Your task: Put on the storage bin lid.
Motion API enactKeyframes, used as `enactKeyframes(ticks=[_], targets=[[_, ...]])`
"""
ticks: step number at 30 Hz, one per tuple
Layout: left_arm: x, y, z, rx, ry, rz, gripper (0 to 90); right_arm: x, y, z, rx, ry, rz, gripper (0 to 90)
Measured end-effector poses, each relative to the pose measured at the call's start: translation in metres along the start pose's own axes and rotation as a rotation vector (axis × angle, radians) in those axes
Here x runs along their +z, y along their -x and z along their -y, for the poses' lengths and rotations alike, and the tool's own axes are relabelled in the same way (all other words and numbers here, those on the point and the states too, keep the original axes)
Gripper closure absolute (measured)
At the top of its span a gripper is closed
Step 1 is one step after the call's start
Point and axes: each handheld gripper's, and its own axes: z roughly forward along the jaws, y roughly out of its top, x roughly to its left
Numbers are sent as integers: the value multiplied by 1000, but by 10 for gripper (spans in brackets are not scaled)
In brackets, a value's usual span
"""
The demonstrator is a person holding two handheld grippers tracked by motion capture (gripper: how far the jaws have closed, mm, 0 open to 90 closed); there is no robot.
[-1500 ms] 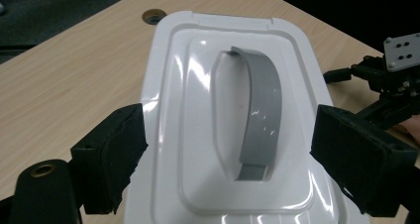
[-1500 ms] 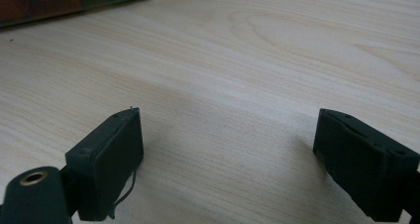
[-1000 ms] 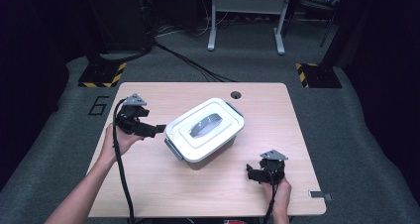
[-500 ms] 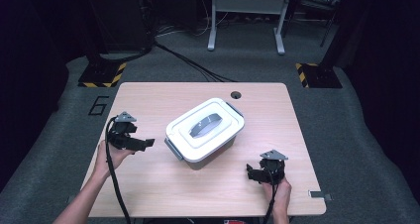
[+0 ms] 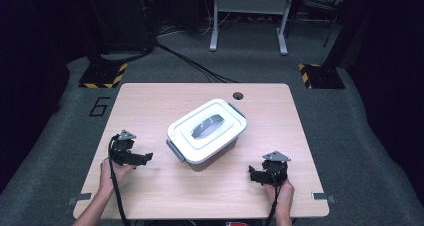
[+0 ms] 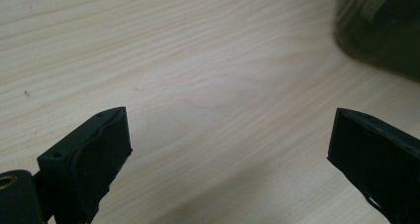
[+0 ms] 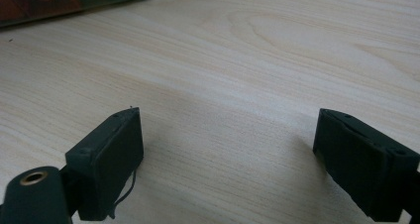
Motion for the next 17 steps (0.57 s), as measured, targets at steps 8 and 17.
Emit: enactKeyframes(ticks=[8,17], targets=[[15,-3,24,-25,-5,-35,0,0,0,0,-1,0,-1,112],[17,1,34,-21,51,-79,0,0,1,0,-8,-1,-2,112]])
